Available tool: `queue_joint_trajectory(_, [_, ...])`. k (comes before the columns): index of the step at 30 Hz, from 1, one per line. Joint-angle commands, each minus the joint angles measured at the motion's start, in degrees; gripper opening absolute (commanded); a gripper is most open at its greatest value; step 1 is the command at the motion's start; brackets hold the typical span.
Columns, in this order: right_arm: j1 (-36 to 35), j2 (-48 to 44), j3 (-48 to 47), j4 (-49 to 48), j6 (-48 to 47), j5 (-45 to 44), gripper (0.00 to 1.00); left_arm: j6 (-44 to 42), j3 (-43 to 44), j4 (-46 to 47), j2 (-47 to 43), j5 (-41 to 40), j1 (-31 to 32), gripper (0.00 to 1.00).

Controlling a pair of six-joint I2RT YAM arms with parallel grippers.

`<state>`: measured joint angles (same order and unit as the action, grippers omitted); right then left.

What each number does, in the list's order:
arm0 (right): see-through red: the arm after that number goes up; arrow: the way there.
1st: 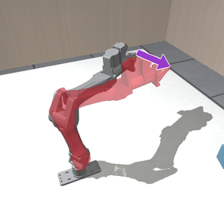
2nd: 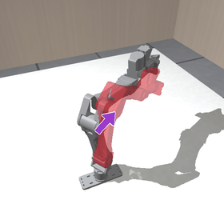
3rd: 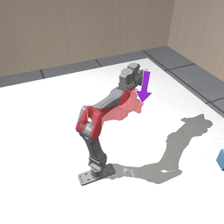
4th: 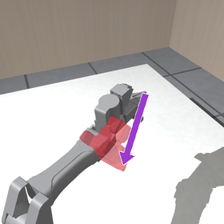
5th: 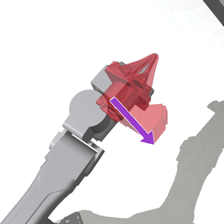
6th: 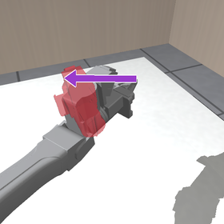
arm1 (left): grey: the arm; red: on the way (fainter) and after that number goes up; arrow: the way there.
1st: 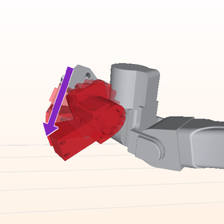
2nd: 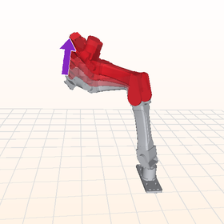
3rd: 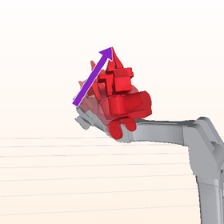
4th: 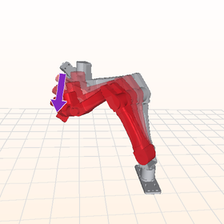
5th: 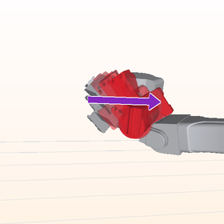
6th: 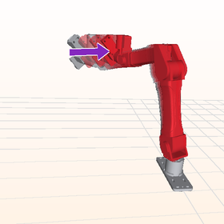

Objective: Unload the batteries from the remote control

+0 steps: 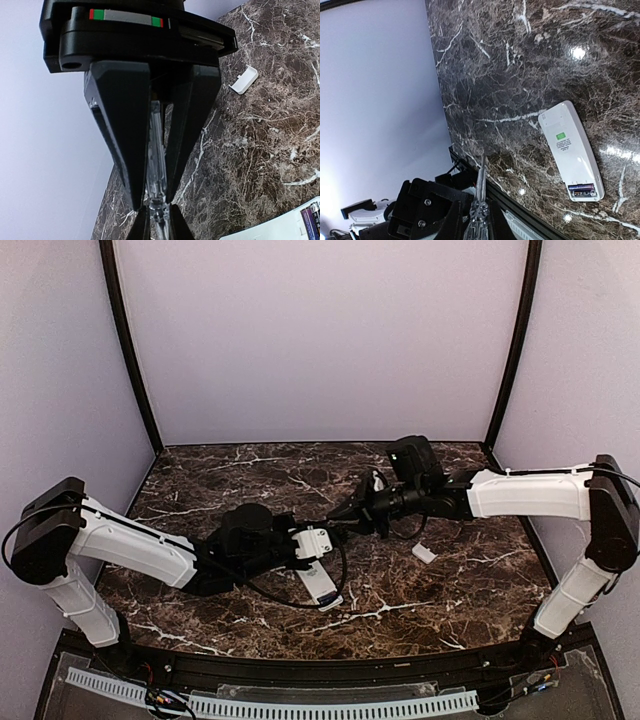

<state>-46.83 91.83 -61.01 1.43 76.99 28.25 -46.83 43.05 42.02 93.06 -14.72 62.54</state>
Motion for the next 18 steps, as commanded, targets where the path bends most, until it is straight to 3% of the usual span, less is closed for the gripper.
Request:
queue_joint_trajectory(1, [-1.2, 1.0, 0.6, -1.2, -0.9, 1.7, 0.09, -0.5, 1.1, 2.0, 0.2, -0.2, 0.4, 0.00])
queue_joint_trajectory(6, [-1.2, 1.2, 0.6, -1.2, -1.2, 1.7, 0.00, -1.1, 1.0, 2.2, 0.2, -0.8, 0.6, 0.00])
queue_joint_trajectory(12, [-1.4, 0.9, 0.5, -1.2, -1.8, 1.7, 0.00, 0.4, 1.5, 1.1, -0.3, -2.4, 0.6, 0.03])
queue_joint_trajectory(13, [-1.4, 0.8, 0.4, -1.2, -2.1, 1.6, 0.00, 1.5, 1.6, 0.7, -0.5, -3.5, 0.6, 0.06])
queue_joint_trajectory(18, [-1.4, -0.7, 0.6, -1.0, -4.9, 0.9, 0.00, 4.0, 1.3, -2.4, -2.8, -4.8, 0.6, 0.44])
